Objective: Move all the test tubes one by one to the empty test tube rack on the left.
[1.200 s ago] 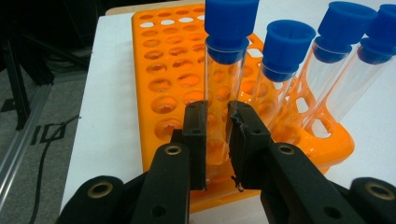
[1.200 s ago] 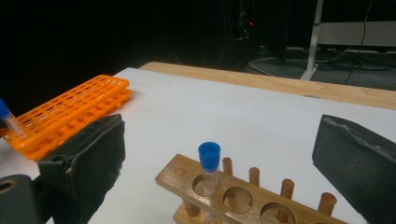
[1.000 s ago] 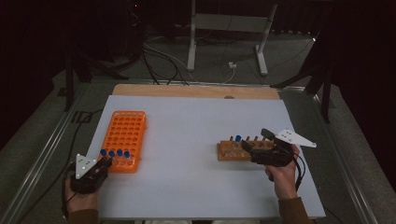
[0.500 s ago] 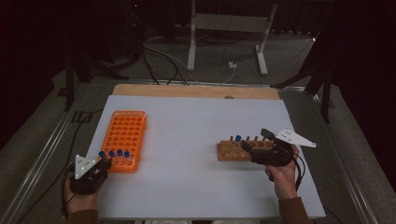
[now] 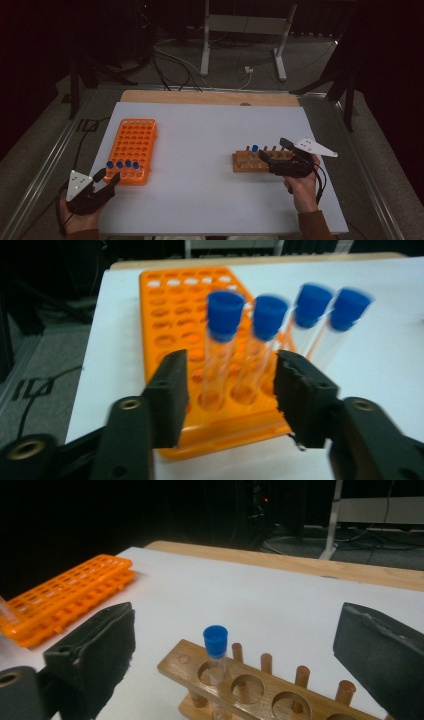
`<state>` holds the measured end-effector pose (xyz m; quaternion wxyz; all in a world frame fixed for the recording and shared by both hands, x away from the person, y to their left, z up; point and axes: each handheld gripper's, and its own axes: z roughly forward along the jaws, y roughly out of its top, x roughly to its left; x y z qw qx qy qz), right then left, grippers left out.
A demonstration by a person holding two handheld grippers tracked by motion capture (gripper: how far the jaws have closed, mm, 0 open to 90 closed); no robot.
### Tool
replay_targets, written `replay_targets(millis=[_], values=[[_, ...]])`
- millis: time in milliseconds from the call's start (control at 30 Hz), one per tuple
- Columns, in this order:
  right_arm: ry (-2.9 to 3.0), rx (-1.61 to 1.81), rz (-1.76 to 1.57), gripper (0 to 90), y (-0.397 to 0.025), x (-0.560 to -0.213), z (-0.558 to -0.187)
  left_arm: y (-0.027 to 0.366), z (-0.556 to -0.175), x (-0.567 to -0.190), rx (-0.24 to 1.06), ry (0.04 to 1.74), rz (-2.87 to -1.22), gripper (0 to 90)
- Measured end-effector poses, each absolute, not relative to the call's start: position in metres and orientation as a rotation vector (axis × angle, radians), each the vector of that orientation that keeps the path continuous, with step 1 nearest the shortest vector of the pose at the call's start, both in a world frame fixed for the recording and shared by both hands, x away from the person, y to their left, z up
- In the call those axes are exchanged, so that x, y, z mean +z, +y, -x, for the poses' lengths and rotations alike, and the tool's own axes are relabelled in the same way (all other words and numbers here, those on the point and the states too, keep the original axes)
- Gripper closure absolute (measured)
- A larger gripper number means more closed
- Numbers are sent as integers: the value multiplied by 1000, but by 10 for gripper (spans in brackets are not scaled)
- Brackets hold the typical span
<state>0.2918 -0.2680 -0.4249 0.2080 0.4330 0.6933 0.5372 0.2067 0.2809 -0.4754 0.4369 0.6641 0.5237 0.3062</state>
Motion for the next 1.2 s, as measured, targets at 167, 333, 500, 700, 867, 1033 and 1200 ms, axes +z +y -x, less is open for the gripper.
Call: replay_targets(millis=[167,333,500,700,867,1033,1200], values=[[1941,1464,-1212,63,-265,-429,-295,279,-202,-465,770,1266,-1590,290],[1961,1433,-1213,93,-261,-434,-298,271,-200,-457,776,1218,-1573,166],[1979,1406,-1207,144,-255,-439,-301,257,-202,-450,751,1168,-1582,70],[2011,1372,-1201,287,-247,-447,-306,237,-209,-447,708,1146,-1616,12],[2035,1360,-1197,456,-242,-453,-309,225,-214,-447,693,1128,-1646,8],[2060,1338,-1184,582,-238,-461,-312,215,-218,-447,691,1114,-1660,8],[2077,1337,-1171,686,-233,-467,-313,209,-223,-446,696,1108,-1666,8]])
